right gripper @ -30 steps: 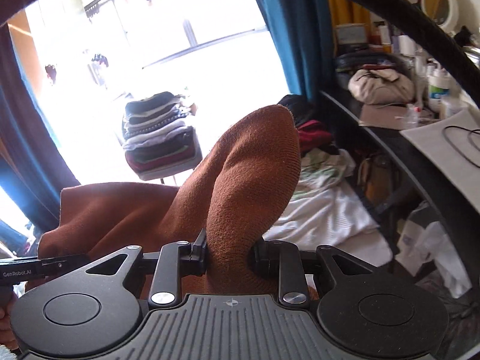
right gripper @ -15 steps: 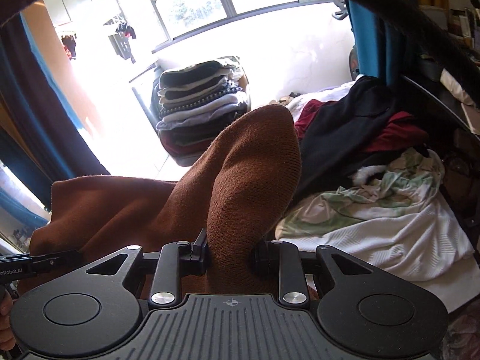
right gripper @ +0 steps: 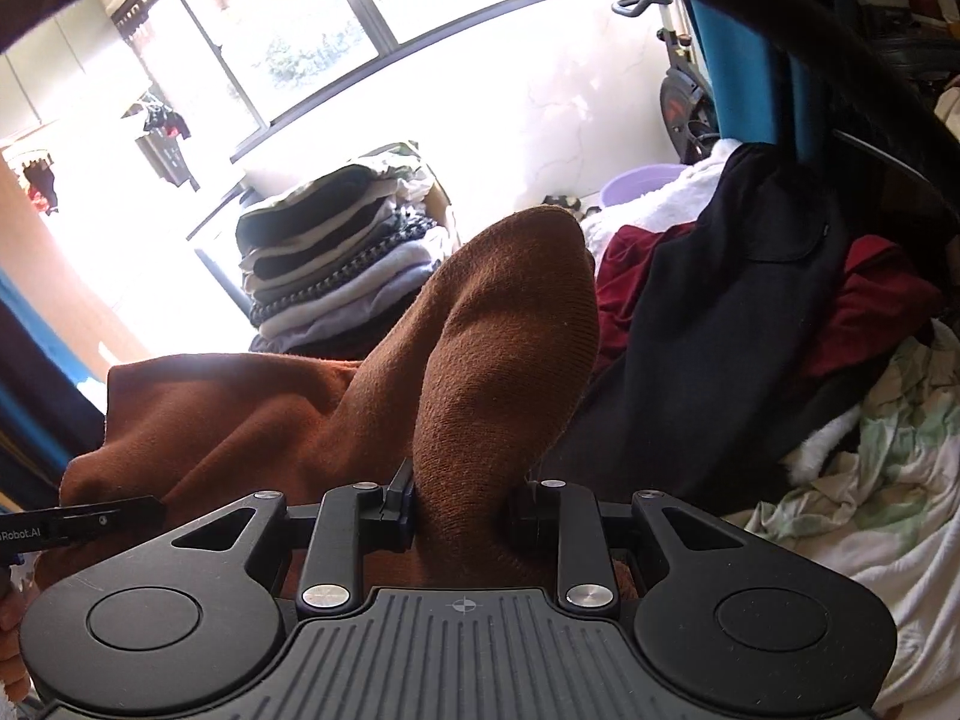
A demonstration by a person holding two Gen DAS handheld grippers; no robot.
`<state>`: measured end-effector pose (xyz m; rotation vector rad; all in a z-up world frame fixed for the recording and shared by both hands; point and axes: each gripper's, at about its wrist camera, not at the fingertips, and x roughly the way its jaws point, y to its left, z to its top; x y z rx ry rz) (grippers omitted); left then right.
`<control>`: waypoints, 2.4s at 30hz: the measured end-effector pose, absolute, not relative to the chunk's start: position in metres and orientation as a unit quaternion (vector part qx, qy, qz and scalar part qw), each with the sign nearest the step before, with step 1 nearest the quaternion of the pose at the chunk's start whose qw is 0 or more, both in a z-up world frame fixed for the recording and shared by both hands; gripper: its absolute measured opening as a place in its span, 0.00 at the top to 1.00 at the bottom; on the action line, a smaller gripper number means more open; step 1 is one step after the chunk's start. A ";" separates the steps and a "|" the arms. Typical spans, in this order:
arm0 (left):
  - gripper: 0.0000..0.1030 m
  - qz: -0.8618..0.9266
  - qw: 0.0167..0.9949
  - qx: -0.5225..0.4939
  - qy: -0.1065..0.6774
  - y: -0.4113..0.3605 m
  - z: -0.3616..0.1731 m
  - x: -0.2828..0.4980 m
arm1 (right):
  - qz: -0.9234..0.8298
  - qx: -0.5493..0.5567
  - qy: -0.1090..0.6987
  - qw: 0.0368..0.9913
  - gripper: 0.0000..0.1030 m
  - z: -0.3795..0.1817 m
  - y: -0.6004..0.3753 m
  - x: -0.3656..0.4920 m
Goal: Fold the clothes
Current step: 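Carry the held sweater with both grippers toward the stack of clothes, then lower the sweater onto the clothes stack and open both grippers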
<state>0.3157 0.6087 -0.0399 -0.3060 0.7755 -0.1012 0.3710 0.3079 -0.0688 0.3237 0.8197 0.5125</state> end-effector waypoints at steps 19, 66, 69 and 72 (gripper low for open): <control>0.75 -0.110 0.916 -0.196 0.333 0.779 -0.068 0.521 | 0.205 0.125 0.343 0.908 0.77 -0.060 0.438 0.590; 0.70 0.107 0.899 -0.149 0.397 1.167 -0.086 0.928 | 0.286 0.152 0.445 0.835 0.73 -0.137 0.869 1.134; 0.62 0.116 0.896 -0.148 0.403 1.169 -0.078 0.933 | 0.263 0.185 0.458 0.828 0.63 -0.144 0.857 1.137; 0.61 0.150 0.899 -0.133 0.389 1.181 -0.056 0.920 | 0.243 0.237 0.459 0.821 0.54 -0.141 0.832 1.136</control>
